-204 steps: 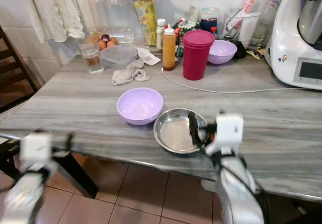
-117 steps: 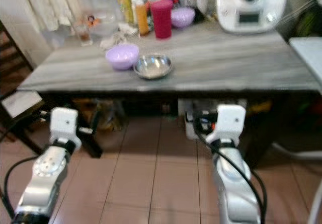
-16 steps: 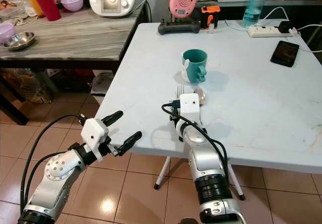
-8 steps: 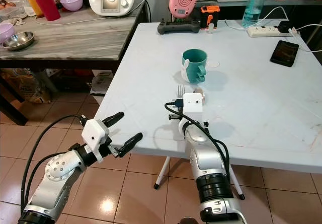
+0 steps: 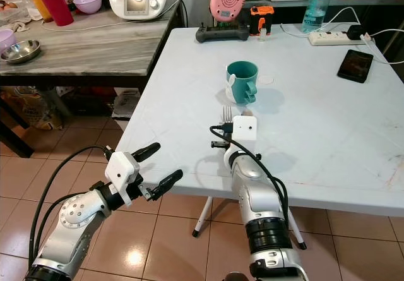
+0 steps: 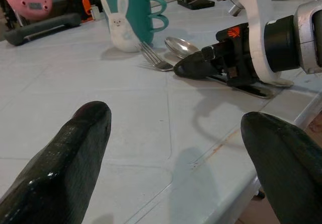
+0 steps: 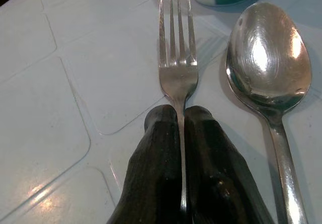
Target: Setting the table
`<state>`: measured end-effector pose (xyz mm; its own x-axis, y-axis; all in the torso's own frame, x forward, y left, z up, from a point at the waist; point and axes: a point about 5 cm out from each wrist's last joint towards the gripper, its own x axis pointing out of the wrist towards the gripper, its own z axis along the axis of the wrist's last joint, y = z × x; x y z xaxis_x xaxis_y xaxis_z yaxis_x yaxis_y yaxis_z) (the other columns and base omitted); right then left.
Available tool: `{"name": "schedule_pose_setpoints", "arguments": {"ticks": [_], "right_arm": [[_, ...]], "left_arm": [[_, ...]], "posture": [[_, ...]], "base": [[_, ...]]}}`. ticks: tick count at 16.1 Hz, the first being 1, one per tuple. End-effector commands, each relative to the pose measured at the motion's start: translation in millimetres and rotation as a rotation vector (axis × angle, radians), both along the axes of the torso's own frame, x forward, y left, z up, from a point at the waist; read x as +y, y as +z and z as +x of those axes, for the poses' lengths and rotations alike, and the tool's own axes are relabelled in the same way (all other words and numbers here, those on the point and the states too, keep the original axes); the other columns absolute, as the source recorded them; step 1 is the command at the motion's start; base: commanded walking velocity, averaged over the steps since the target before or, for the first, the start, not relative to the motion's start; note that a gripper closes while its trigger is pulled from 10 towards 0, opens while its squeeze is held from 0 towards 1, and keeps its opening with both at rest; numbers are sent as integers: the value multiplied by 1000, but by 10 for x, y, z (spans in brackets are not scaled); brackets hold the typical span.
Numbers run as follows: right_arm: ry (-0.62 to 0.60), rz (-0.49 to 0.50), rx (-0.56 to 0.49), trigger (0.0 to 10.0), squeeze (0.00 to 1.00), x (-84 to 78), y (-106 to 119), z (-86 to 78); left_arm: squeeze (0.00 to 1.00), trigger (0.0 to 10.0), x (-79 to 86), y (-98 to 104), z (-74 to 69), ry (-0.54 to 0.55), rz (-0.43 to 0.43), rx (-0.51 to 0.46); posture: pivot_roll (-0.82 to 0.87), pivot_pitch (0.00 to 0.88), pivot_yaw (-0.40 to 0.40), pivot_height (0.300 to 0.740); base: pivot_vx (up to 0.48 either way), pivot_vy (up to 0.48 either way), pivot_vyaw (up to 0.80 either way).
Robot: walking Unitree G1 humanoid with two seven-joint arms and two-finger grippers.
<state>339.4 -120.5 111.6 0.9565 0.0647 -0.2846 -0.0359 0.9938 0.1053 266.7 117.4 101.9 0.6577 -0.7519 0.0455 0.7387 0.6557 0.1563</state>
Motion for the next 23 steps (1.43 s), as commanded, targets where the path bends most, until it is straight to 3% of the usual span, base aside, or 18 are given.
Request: {"name": "schedule_pose_setpoints", "arguments": {"ticks": [1, 3, 6, 8, 9, 10, 13, 17, 23], "right_arm": [[-48, 24, 35, 0, 0, -98, -75, -45], [-53, 54, -46, 0, 0, -97, 75, -54], [-8, 68, -247, 0, 0, -73, 432, -123], [5, 58, -314, 0, 0, -86, 558, -179], [6, 47, -324, 9569, 0, -91, 576, -212], [10, 47, -333, 10000, 0, -82, 565, -274], [27, 64, -334, 10000, 0, -27, 507, -388], [43, 50, -341, 10000, 0, 23, 504, -452], [39, 57, -335, 10000, 0, 24, 489, -481]], "left_arm": [[0, 10000, 64, 3, 8, 33, 18, -7], [0, 10000, 110, 2, 66, 97, 17, -3], [0, 10000, 238, 42, 258, 288, 17, -12], [0, 10000, 299, 66, 343, 349, -22, 16], [0, 10000, 316, 80, 375, 370, -35, 25], [0, 10000, 323, 87, 399, 382, -47, 31], [0, 10000, 316, 106, 445, 396, -56, 31], [0, 10000, 292, 133, 483, 410, -80, 33], [0, 10000, 254, 141, 501, 403, -91, 36]], "posture": [[-281, 101, 98, 740], [-281, 98, 100, 740], [-282, 93, 101, 740], [-284, 89, 105, 740], [-287, 87, 108, 740], [-290, 85, 110, 740], [-293, 83, 114, 740], [-298, 85, 118, 740], [-300, 88, 125, 740]], "base": [[0, 0, 0], [0, 0, 0], [0, 0, 0], [0, 0, 0], [0, 0, 0], [0, 0, 0], [0, 0, 0], [0, 0, 0], [0, 262, -596]]}}
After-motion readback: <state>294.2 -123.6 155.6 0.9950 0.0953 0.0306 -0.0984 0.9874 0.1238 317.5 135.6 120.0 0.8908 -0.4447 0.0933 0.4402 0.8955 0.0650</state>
